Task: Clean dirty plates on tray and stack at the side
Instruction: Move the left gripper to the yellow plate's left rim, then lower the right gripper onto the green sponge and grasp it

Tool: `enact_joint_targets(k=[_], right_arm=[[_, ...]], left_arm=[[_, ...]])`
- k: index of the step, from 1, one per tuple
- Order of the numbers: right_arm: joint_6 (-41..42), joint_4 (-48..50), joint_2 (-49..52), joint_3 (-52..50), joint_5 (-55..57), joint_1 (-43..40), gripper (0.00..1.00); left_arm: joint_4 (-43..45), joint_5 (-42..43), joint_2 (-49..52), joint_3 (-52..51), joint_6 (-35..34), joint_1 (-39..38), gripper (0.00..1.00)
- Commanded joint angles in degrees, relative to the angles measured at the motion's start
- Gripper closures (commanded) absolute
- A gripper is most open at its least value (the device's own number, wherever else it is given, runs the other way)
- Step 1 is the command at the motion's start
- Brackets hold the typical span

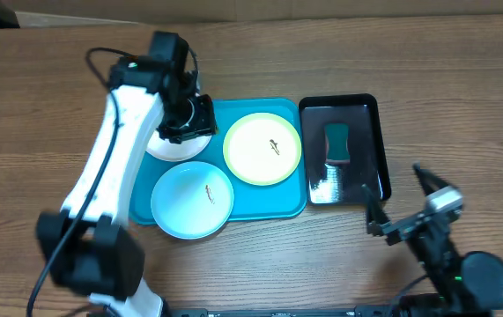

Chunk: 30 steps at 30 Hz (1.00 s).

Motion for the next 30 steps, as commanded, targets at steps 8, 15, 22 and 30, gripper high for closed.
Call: enact_joint_targets(k=[8,15,22,30], right_arm=[[0.5,-40.9,41.7,49.9,2.5,0.3,0.00],[2.0,-61.6,64.0,67.2,-8.3,0.3,0.00],[4.0,-60.9,75.7,67.3,-5.0,0.3,0.16],[9.1,-56.7,84.8,67.2,9.0,3.3,0.25]], left_arm=[[-0.4,-4.4,-2.5,-3.1,-2.9,-2.9,0.49],[5.0,-4.0,-2.5,-7.4,-3.2,-3.6,0.51],[5.7,-4.4,-2.4,-8.4,-3.1,-4.3,0.38],[8.8,-4.4,-2.4,-11.2,-3.1,-5.5,0.39]])
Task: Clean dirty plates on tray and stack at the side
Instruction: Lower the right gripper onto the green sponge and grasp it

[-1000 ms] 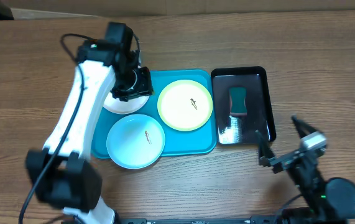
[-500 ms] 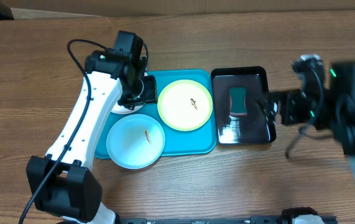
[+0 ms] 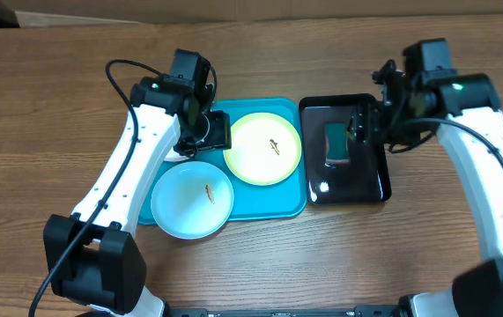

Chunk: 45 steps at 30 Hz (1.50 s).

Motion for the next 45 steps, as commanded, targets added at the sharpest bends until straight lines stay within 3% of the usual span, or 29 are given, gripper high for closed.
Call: enact_joint_targets(k=[1,13,20,23,33,38,45], right_arm=[[2.9,1.8,2.7,1.7,6.3,1.6,0.25],[8.0,11.3,14.1,-0.8,20.3,9.3,0.25],[9.0,15.9,18.2,-3.3,20.3,9.3,0.28],[9.0,17.9,19.2,-4.5,20.4,9.3,0.34],[9.0,21.2,20.7,-7.3,20.2,9.4,0.37],[9.0,20.9,20.7,-7.4,19.5,9.4,0.50],[9.1,23.6,20.8,-9.6,19.5,9.4,0.49]], left_arm=[[0.8,-0.6,0.0,-0.9,-0.3,-0.6,0.39],[1.3,-1.2,0.0,-1.0,-0.3,-1.1,0.37],[1.2,-1.5,0.0,-1.0,-0.3,-1.1,0.37],[1.2,-1.5,0.0,-1.0,-0.3,-1.1,0.36],[1.2,-1.5,0.0,-1.0,-0.3,-1.1,0.36],[1.2,-1.5,0.0,-1.0,-0.3,-1.1,0.36],[1.2,-1.5,0.0,-1.0,-0.3,-1.1,0.36]])
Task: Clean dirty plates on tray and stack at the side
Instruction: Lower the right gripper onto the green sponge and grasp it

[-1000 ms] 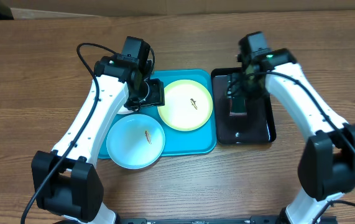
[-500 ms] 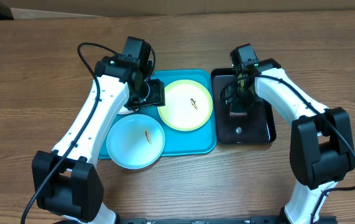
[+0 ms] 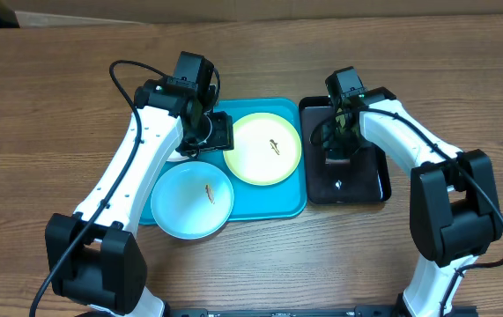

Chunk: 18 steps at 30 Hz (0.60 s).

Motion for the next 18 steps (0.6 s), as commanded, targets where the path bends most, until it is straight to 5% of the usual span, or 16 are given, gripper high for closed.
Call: enact_joint_targets(k=[1,13,18], right_arm=[[0.3,1.0,0.6,-1.4,-0.1,-0.2,0.48],[0.3,1.2,0.6,-1.6,-0.3,-0.2,0.43],[0.3,1.1,0.6,-1.6,-0.3,-0.2,0.64]], left_arm=[[0.0,-0.6,0.0,-0.3,-0.2,-0.4,0.36],[0.2,-0.6,0.0,-0.3,-0.2,-0.4,0.36],[0.2,-1.0,0.1,-0.3,-0.2,-0.4,0.39]])
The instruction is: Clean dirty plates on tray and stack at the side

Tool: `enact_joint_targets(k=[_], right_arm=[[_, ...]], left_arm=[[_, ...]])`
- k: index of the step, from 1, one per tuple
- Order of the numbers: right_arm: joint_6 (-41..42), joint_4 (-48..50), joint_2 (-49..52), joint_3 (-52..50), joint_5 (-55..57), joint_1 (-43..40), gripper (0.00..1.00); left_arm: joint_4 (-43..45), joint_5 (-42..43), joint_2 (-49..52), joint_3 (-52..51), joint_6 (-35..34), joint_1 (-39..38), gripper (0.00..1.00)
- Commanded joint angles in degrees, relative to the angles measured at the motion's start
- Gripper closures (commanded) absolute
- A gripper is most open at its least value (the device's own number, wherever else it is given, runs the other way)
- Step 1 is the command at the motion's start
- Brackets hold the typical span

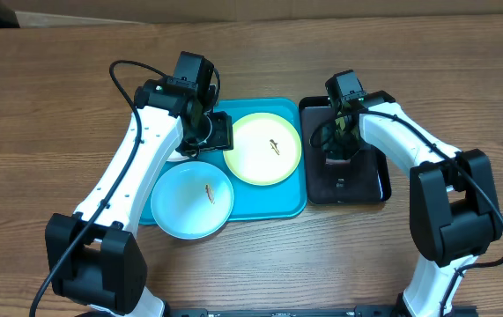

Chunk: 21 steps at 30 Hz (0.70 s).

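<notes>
On the blue tray (pixel 293 204) lie a yellow-green plate (pixel 262 148) and a light blue plate (pixel 192 200), each with a small brown smear in the middle. A sliver of a white plate (pixel 173 155) shows under my left arm. My left gripper (pixel 218 132) sits low at the yellow-green plate's left rim; its jaws cannot be made out. My right gripper (pixel 337 148) points down into the black tray (pixel 367 180), covering the sponge there, which is hidden. Whether it grips anything cannot be seen.
The black tray stands right against the blue tray's right edge. Bare wooden table (pixel 57 106) lies to the left of the blue tray and in front of both trays. A cardboard edge (pixel 233 18) runs along the back.
Almost nothing differs. Both arms hold the same places; only the reflection in the black tray below my right gripper has shifted slightly.
At first my left gripper was over the white plate and my right arm lay folded at the front right, the green sponge visible in the black tray. Then the left gripper stood at the yellow-green plate's left rim and the right hung beside the sponge. Later the right gripper covered the sponge, as now.
</notes>
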Motion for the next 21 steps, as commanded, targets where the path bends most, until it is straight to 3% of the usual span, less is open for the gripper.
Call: enact_joint_targets(k=[1,5,8,21], right_arm=[[0.3,0.0,0.6,-0.4,0.0,-0.2,0.70],[0.3,0.0,0.6,-0.4,0.0,-0.2,0.75],[0.3,-0.3,0.5,-0.2,0.1,-0.2,0.96],[0.0,-14.1,-8.3,11.4,0.0,-0.3,0.96]], left_arm=[[0.2,-0.8,0.1,-0.3,-0.2,-0.4,0.39],[0.2,-0.9,1.3,-0.3,-0.2,-0.4,0.38],[0.4,-0.8,2.5,-0.3,-0.2,-0.4,0.39],[2.2,-1.8,4.5,-0.3,-0.5,-0.4,0.37]])
